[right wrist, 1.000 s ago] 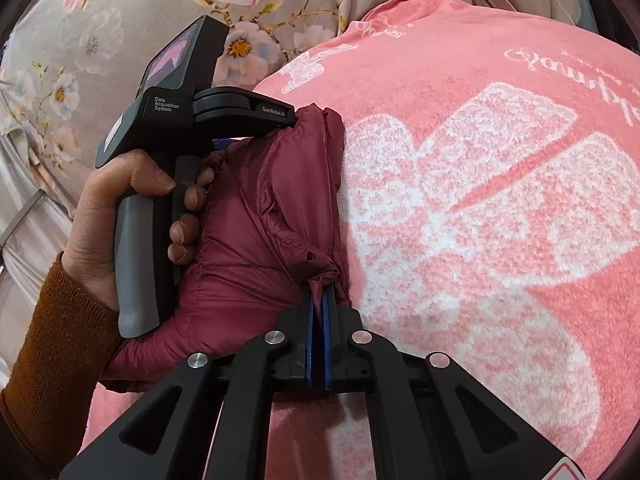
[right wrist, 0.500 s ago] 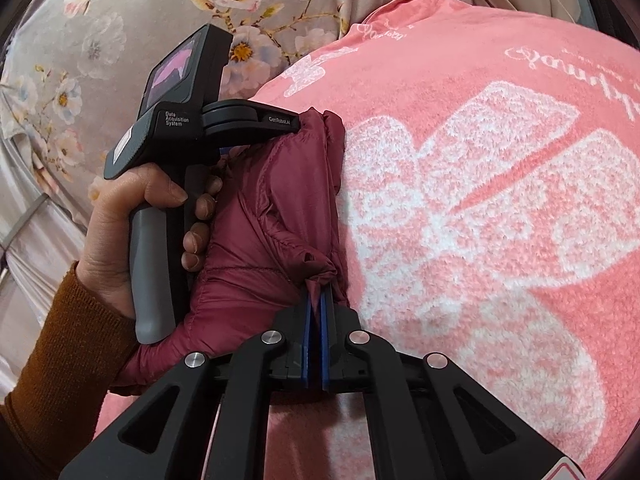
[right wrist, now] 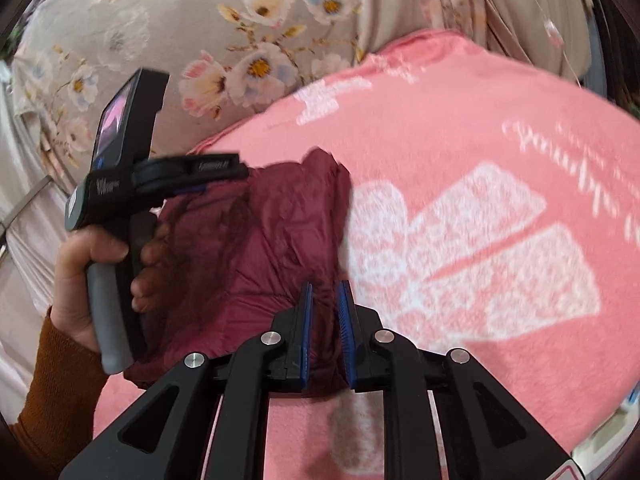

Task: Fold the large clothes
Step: 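Grasp the folded jacket bundle with both grippers and fold it again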

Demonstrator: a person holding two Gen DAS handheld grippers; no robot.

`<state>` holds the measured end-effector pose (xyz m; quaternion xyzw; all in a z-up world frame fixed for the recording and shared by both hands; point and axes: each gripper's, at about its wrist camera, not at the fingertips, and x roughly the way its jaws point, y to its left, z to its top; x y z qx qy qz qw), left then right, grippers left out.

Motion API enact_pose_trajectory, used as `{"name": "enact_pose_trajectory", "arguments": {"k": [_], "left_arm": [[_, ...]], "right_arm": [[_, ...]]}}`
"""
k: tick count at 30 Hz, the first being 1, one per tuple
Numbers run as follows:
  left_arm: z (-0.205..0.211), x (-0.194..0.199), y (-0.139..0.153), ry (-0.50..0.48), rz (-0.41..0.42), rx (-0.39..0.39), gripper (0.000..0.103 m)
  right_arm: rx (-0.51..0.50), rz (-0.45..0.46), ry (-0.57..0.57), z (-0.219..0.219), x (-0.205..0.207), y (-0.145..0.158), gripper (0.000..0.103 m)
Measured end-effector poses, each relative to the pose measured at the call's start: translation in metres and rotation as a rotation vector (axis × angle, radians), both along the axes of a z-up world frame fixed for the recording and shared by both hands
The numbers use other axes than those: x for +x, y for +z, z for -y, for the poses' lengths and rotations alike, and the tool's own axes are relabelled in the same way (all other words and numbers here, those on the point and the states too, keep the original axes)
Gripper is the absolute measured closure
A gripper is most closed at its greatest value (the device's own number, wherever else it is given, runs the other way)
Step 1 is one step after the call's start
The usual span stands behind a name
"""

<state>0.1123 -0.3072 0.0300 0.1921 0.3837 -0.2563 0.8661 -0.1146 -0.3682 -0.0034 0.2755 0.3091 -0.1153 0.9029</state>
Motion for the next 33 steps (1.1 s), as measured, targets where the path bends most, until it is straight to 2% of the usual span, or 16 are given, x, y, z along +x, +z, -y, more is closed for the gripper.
{"name": "enact_pose_trajectory", "arguments": {"k": [4,9,14,18,22,26,30,33], "left_arm": [[-0.039,0.004,0.014,0.062,-0.032,-0.031,0.043],[-0.074,-0.007,0.014,0.107,-0.042,-0.061,0.043],[-0.064,-0.022,0.003,0.078,-0.039,-0.044,0.043],[-0.058,-0.028,-0.014,0.073,-0.024,-0.012,0.042],[-0.055,-0.029,-0.017,0.074,-0.019,0.005,0.042],[-0.066,-0.028,-0.008,0.095,-0.039,-0.026,0.042],[-0.086,-0.023,0.002,0.132,-0.051,-0.061,0.031],[-0.103,-0.019,0.009,0.174,-0.054,-0.085,0.022]], "right_arm": [[-0.037,0.036,0.068,-0.012,0.008,0.015,0.087],[-0.047,0.004,0.104,-0.016,0.028,0.004,0.088],[0.008,-0.063,0.053,-0.005,0.036,-0.027,0.100],[0.085,-0.079,0.068,-0.003,0.039,-0.053,0.102],[0.096,-0.089,0.069,-0.001,0.041,-0.049,0.102],[0.060,-0.029,0.057,0.001,0.035,-0.022,0.087],[0.042,0.018,0.015,0.010,0.039,-0.006,0.058],[0.051,-0.004,-0.003,0.017,0.049,-0.012,0.052]]}}
